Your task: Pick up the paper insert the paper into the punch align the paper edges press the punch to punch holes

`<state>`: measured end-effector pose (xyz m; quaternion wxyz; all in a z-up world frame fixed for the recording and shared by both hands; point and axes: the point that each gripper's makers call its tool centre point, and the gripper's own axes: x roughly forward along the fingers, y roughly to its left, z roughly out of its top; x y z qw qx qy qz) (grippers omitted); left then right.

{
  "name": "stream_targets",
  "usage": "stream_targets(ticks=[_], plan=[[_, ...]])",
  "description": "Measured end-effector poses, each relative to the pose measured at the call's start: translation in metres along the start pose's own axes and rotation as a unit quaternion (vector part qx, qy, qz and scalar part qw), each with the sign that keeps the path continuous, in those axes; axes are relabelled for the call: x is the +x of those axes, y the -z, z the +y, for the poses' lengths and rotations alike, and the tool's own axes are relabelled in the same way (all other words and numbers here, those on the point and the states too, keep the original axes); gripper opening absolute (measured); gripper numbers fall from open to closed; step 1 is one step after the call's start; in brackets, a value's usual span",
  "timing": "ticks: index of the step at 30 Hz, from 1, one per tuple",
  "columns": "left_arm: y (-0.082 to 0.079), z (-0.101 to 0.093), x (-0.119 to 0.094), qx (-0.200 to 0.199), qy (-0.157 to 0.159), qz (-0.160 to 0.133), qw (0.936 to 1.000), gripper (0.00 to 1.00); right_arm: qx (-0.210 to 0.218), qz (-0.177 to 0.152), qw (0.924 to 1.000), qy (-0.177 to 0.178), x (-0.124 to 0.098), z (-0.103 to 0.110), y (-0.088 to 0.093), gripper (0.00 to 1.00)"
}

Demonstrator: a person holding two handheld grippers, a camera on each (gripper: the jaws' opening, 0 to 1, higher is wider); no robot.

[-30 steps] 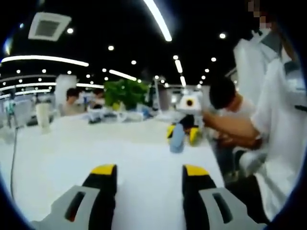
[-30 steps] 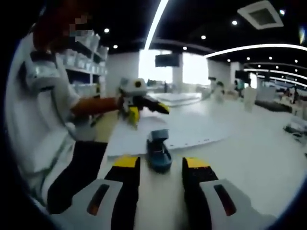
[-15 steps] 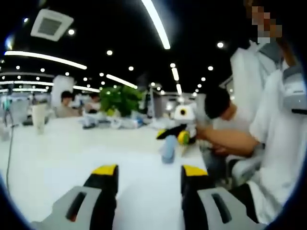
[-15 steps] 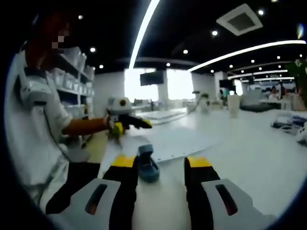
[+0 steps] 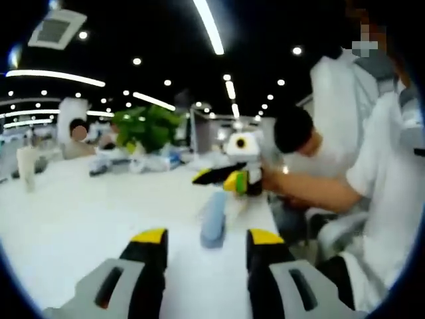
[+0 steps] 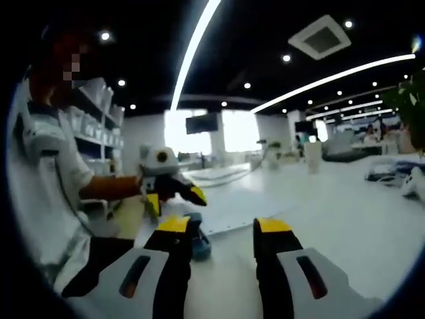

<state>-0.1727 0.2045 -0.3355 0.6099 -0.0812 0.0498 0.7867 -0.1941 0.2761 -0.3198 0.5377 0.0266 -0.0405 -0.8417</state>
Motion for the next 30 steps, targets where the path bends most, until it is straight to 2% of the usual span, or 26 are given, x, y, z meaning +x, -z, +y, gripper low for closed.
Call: stream_targets(ticks=[5,12,17,22,30], plan=[[0.002,-0.013,0.024,0.013,0.022,0.019,0.9995,0.48,-0.001,-0.010,0.9999,0.007,-0.001,-0.003,-0.003,0.40],[0.002,-0.010,0.042,0.008,0.031,0.023,0.9992,0.46,-0.005,-0.008,0.9999,0.010,-0.001,-0.004,-0.003,0.40],[0.007,-0.009,0.048,0.006,0.034,0.029,0.9990,0.46,-0.005,-0.010,0.9999,0.011,-0.002,-0.004,-0.004,0.41],[0.012,-0.009,0.051,-0.001,0.037,0.025,0.9990,0.40,-0.004,-0.008,0.9999,0.013,-0.002,-0.005,-0.003,0.41],[0.014,-0.012,0.051,0.007,0.038,0.025,0.9990,0.38,-0.009,-0.003,0.9998,0.015,-0.001,-0.006,-0.001,0.41]])
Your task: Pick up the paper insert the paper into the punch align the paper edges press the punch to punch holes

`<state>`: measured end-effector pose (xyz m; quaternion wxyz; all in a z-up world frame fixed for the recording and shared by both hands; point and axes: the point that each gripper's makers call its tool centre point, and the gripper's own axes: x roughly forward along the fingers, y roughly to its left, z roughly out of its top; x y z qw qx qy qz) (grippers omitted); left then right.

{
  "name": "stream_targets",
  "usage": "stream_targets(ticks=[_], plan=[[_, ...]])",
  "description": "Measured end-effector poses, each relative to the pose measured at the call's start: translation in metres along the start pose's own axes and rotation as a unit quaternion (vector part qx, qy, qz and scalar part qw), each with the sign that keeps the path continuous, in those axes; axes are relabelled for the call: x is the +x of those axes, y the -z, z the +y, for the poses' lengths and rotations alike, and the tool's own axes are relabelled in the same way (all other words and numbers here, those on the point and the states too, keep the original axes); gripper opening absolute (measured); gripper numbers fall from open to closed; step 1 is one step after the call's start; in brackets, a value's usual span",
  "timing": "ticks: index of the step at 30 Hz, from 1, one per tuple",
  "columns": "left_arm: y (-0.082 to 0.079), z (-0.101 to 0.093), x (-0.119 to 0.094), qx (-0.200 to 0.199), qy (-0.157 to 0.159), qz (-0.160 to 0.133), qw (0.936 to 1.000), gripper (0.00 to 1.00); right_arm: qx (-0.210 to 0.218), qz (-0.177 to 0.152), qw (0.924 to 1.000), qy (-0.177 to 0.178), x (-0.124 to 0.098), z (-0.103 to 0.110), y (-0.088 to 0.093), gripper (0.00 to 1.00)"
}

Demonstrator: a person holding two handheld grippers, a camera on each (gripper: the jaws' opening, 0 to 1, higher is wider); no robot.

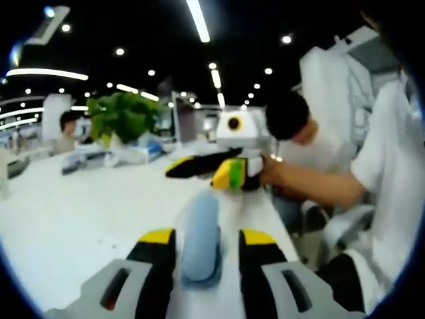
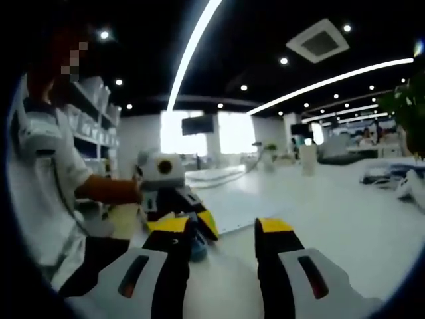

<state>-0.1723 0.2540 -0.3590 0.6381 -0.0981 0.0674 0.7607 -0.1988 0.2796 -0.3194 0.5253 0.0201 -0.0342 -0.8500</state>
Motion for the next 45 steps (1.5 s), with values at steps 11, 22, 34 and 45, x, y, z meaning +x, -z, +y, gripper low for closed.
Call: stream_targets(ticks=[11,22,34,45], plan=[[0.001,0.004,0.002,0.009,-0.011,-0.001,0.9999,0.31,-0.007,0.010,0.9999,0.002,0.001,0.001,0.004,0.38],[0.001,0.008,0.001,0.011,-0.017,-0.004,0.9998,0.25,0.000,0.006,0.9999,0.009,0.000,-0.001,0.002,0.29],[0.001,0.008,0.002,0.013,-0.017,-0.007,0.9997,0.25,-0.014,0.013,0.9892,0.145,0.025,0.011,-0.017,0.05],[0.001,0.007,0.002,0.019,-0.017,-0.009,0.9996,0.25,-0.039,0.035,0.9770,0.207,0.051,0.027,-0.011,0.05]])
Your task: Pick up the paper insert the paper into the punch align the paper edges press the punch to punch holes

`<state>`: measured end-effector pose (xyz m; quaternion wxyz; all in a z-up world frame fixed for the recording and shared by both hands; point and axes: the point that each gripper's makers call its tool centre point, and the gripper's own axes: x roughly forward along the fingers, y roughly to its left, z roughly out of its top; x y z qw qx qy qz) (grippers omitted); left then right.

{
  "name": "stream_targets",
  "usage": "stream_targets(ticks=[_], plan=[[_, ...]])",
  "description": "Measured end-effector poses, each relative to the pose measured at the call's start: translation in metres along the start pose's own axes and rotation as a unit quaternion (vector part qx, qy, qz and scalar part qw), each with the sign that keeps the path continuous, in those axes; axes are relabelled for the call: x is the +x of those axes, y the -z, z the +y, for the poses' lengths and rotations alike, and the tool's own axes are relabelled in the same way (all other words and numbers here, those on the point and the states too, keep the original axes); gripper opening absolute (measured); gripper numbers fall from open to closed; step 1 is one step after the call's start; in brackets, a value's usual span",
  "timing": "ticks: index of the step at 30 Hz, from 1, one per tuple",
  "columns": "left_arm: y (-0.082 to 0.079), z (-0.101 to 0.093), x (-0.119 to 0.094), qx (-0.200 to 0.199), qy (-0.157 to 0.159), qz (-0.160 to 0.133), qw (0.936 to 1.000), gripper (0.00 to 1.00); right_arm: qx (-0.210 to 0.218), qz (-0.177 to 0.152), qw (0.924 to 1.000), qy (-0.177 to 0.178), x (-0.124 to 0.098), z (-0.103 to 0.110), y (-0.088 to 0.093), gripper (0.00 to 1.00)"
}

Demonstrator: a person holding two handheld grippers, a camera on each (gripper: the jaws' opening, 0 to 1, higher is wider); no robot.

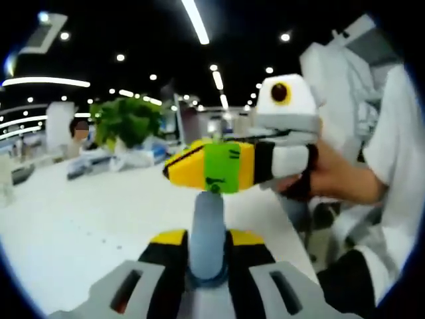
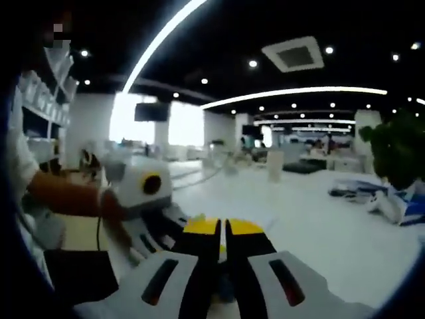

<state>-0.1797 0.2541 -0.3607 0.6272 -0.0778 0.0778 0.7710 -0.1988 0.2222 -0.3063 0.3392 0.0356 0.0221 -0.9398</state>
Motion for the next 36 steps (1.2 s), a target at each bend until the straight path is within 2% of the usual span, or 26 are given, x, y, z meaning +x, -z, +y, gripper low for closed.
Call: stream_targets(ticks=[1,2,4,6,13,21,24,27,28,29,32,34,36], plan=[[0.000,0.000,0.000,0.000,0.000,0.000,1.0000,0.25,0.003,0.009,1.0000,0.004,0.000,-0.002,0.005,0.05],[0.000,0.000,0.000,0.000,0.000,0.000,1.0000,0.25,0.001,-0.010,0.9999,0.009,-0.002,-0.004,-0.001,0.05],[0.000,0.000,0.000,0.000,0.000,0.000,1.0000,0.25,0.018,0.003,0.9996,0.021,-0.008,-0.010,0.005,0.05],[0.000,0.000,0.000,0.001,0.000,0.000,1.0000,0.25,0.030,-0.005,0.9993,0.024,-0.009,-0.010,0.004,0.04],[0.000,0.000,-0.001,-0.003,0.001,0.000,1.0000,0.25,0.019,0.001,0.9985,0.052,-0.009,-0.014,0.006,0.03],[0.000,0.000,0.000,-0.003,0.001,0.001,1.0000,0.25,0.034,0.004,0.9962,0.080,-0.010,-0.017,0.013,0.03],[0.000,0.001,0.000,-0.002,0.000,0.001,1.0000,0.25,0.024,0.024,0.9944,0.100,-0.009,-0.023,0.024,0.02],[0.000,0.001,0.000,-0.002,0.000,0.001,1.0000,0.25,0.063,0.030,0.9919,0.106,-0.010,-0.027,0.042,0.02],[0.000,0.001,0.000,-0.002,0.001,0.002,1.0000,0.25,0.088,0.015,0.9907,0.102,-0.010,-0.027,0.042,0.02],[0.000,0.001,0.000,-0.002,0.000,0.002,1.0000,0.25,0.102,0.012,0.9891,0.105,-0.010,-0.028,0.044,0.02],[0.000,0.001,0.000,-0.003,0.001,0.002,1.0000,0.25,0.083,0.021,0.9898,0.113,-0.008,-0.027,0.044,0.02],[0.000,0.001,0.000,-0.004,0.001,0.002,1.0000,0.25,0.088,0.023,0.9894,0.113,-0.008,-0.029,0.045,0.02],[0.000,0.001,0.000,-0.003,0.001,0.002,1.0000,0.25,0.116,0.008,0.9878,0.103,-0.009,-0.029,0.044,0.02]])
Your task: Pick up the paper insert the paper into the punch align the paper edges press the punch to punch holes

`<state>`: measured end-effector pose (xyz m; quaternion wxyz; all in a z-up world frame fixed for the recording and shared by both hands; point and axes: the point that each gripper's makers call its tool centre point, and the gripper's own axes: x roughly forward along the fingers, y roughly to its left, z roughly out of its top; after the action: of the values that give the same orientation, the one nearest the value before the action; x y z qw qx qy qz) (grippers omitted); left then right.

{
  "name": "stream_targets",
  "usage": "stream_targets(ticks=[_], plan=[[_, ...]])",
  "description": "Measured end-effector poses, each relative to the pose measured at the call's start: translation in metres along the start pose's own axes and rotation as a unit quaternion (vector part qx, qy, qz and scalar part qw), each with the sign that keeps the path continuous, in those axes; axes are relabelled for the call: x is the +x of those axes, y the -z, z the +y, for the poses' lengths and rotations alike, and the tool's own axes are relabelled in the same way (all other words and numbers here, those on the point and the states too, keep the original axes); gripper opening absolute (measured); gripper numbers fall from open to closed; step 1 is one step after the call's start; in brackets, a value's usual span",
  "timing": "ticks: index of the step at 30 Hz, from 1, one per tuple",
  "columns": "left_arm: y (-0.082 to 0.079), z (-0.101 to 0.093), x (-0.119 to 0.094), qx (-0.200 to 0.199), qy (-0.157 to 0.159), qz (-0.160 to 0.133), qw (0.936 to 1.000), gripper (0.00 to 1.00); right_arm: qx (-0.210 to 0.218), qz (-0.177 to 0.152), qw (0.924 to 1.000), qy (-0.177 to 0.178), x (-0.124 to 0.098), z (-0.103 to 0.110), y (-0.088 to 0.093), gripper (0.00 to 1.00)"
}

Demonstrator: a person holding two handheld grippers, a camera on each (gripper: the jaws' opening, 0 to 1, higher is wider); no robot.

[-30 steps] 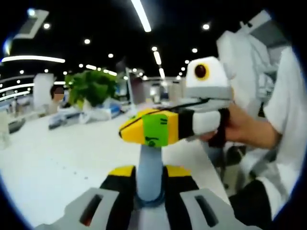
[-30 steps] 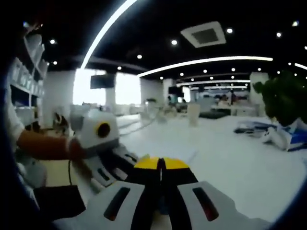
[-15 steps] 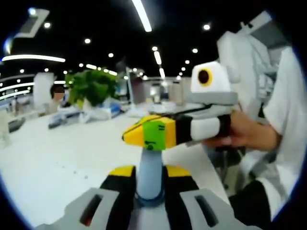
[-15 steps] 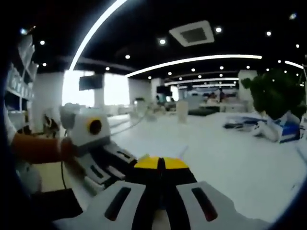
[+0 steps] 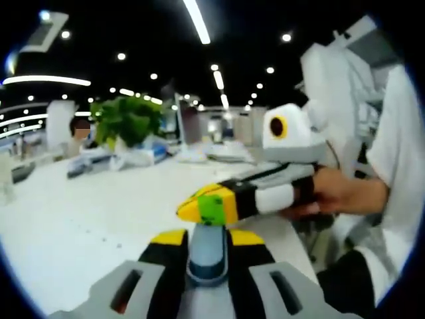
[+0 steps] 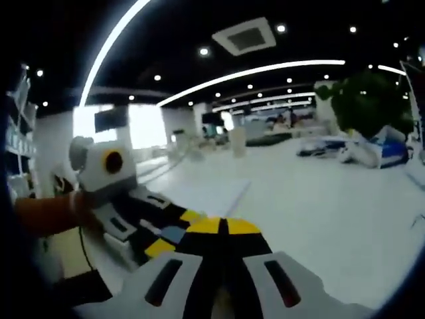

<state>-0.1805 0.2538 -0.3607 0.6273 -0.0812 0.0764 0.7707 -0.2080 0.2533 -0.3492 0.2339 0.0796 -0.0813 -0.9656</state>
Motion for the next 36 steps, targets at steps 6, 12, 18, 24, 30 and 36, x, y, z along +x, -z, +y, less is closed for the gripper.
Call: stream_targets(ticks=[6,12,18,24,30,36], plan=[[0.000,-0.001,0.000,-0.001,0.000,0.000,1.0000,0.25,-0.003,0.001,1.0000,-0.002,-0.002,0.001,-0.001,0.02],[0.000,-0.001,0.000,-0.002,0.000,0.000,1.0000,0.25,-0.013,0.007,0.9999,-0.006,-0.003,0.002,-0.002,0.02],[0.000,-0.001,0.000,-0.004,0.001,0.000,1.0000,0.25,-0.014,0.013,0.9998,-0.009,-0.004,0.005,-0.005,0.03],[0.000,0.000,0.000,-0.005,0.001,0.000,1.0000,0.25,-0.027,0.004,0.9993,-0.025,-0.004,0.015,-0.024,0.03],[0.000,0.000,0.000,-0.008,-0.002,0.000,1.0000,0.25,-0.063,0.011,0.9974,-0.034,0.000,0.022,-0.028,0.04],[0.001,0.001,0.001,-0.006,-0.002,0.000,1.0000,0.25,-0.112,0.005,0.9922,-0.055,0.007,0.029,-0.037,0.04]])
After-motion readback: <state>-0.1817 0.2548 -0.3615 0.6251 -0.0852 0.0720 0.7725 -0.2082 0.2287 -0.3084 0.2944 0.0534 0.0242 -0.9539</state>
